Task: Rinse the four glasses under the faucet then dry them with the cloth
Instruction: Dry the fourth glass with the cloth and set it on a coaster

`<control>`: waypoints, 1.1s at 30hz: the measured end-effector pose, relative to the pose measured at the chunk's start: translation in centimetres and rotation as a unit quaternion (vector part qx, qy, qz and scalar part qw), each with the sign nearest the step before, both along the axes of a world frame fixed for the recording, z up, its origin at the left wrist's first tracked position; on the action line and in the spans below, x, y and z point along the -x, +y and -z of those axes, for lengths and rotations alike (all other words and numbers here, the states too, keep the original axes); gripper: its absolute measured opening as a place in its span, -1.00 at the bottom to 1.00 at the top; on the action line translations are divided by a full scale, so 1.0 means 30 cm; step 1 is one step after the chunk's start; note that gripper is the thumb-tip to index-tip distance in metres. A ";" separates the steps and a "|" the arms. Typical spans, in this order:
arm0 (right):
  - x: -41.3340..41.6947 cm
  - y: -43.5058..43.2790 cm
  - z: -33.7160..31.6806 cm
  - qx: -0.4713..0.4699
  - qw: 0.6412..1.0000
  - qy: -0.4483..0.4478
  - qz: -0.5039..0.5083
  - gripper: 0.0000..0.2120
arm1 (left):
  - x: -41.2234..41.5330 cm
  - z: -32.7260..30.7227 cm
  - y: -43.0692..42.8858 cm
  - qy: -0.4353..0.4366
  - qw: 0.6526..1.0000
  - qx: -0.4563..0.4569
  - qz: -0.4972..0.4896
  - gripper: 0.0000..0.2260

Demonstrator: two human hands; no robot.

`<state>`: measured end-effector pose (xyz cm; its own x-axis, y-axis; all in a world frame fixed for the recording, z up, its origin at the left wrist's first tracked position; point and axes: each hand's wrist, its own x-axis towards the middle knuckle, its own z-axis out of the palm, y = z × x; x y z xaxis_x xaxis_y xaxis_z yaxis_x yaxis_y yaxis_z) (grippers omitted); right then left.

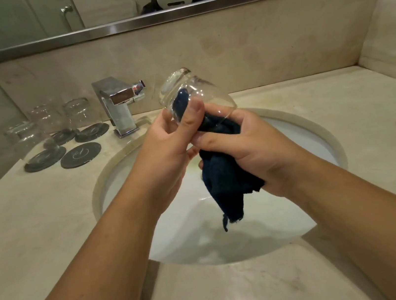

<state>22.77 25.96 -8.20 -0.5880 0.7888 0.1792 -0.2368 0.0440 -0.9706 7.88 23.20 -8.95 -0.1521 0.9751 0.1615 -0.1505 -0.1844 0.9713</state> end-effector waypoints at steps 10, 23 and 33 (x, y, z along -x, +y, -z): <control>-0.021 0.013 -0.017 0.094 0.990 0.092 -0.047 -0.50 | 0.019 0.002 -0.001 -0.039 0.997 0.007 0.069 -0.43; -0.001 0.019 0.014 -0.010 0.999 -0.009 0.034 -0.63 | 0.004 0.011 0.008 0.006 1.000 0.018 -0.019 -0.43; -0.017 0.030 -0.001 0.112 0.987 0.109 -0.040 -0.66 | 0.024 0.010 0.007 -0.026 0.998 0.009 0.061 -0.46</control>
